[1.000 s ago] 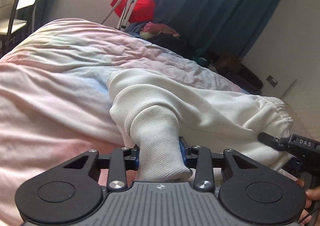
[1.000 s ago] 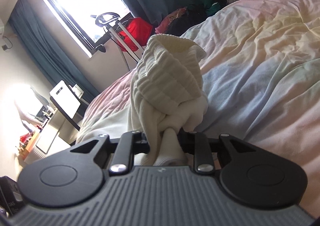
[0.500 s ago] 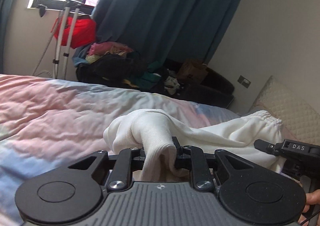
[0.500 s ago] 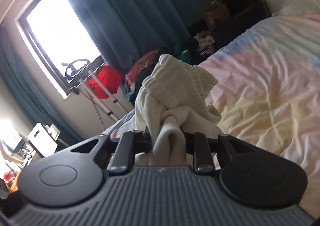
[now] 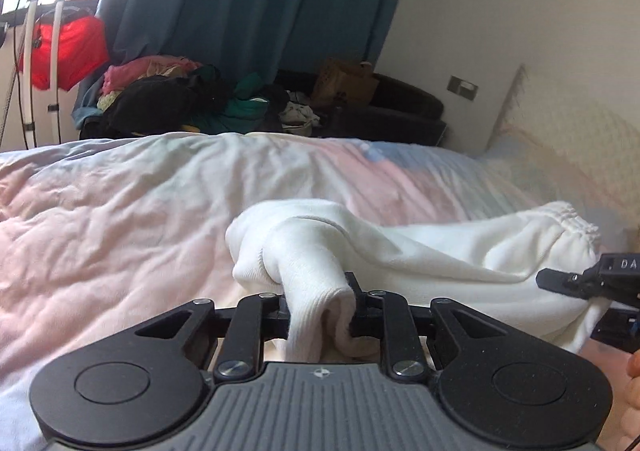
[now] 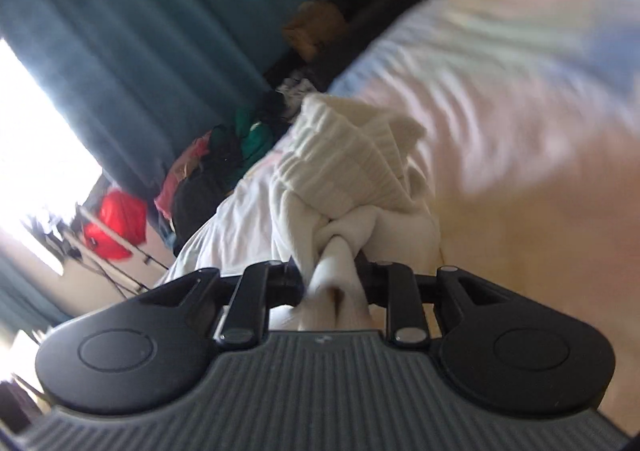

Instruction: Fold clothes

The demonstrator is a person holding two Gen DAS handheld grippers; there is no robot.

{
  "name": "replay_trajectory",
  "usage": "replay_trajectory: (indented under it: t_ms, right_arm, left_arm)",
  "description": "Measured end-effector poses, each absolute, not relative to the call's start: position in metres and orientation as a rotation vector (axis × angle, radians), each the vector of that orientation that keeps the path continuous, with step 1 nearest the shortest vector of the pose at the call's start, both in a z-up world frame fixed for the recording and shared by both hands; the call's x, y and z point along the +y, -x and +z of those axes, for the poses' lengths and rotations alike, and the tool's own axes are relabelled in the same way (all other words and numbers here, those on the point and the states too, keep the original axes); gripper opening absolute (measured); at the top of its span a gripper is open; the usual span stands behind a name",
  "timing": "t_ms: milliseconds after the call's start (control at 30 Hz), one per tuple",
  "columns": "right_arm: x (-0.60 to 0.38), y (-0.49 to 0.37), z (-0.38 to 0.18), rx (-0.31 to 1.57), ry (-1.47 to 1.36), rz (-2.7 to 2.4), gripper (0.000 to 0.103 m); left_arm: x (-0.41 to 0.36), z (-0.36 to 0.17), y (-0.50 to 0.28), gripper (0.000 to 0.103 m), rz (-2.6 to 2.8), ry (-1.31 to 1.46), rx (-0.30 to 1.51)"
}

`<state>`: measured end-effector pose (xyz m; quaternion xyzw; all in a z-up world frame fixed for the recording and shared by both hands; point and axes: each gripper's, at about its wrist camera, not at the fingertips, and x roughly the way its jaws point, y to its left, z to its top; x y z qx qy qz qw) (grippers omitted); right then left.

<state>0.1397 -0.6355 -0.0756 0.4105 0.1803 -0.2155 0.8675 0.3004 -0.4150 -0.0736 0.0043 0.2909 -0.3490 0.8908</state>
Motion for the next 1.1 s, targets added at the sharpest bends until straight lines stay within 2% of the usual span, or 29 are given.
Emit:
replay_trajectory:
  t_ms: [167, 267, 300, 367, 500, 733, 867, 967, 1000, 1033, 1100]
  right_arm:
    - [-0.602, -0.092, -0.145, 0.37, -0.955, -0.498, 0.03]
    - [-0.596, -0.087, -0.154, 0.379, -0.969, -0.508, 0.033]
    - [-0.596, -0.088, -0.149, 0.402, -0.986, -0.517, 0.034]
    - [-0.596, -0.088, -0.129, 0.477, -0.985, -0.54, 0.035]
    - [-0.581, -0.078, -0.073, 0.646, -0.864, -0.586, 0.035]
    - [-0.542, -0.023, 0.041, 0.52, -0.726, -0.48, 0.035]
    - [-0.515, 0.007, 0.098, 0.45, -0.626, -0.429, 0.035]
    - [-0.491, 0.035, 0.13, 0.403, -0.533, -0.413, 0.035]
    - [-0.483, 0.045, 0.139, 0.386, -0.505, -0.41, 0.037]
    - [-0.475, 0.055, 0.148, 0.369, -0.477, -0.406, 0.042]
    - [-0.461, 0.075, 0.162, 0.343, -0.448, -0.393, 0.075]
  left_arm:
    - [-0.386, -0.115, -0.27, 0.028, -0.763, -0.065, 0.586]
    - [-0.383, -0.115, -0.263, 0.032, -0.753, -0.11, 0.601]
    - [-0.383, -0.11, -0.262, 0.038, -0.74, -0.118, 0.613]
    - [-0.383, -0.094, -0.255, 0.045, -0.684, -0.163, 0.629]
    - [-0.368, -0.045, -0.232, 0.047, -0.617, -0.17, 0.641]
    - [-0.337, 0.06, -0.156, 0.056, -0.62, -0.15, 0.525]
    - [-0.323, 0.119, -0.104, 0.079, -0.638, -0.158, 0.46]
    - [-0.307, 0.152, -0.065, 0.092, -0.66, -0.161, 0.428]
    - [-0.301, 0.16, -0.055, 0.099, -0.663, -0.156, 0.42]
    - [-0.294, 0.168, -0.044, 0.101, -0.662, -0.148, 0.411]
    - [-0.279, 0.179, -0.023, 0.103, -0.642, -0.126, 0.373]
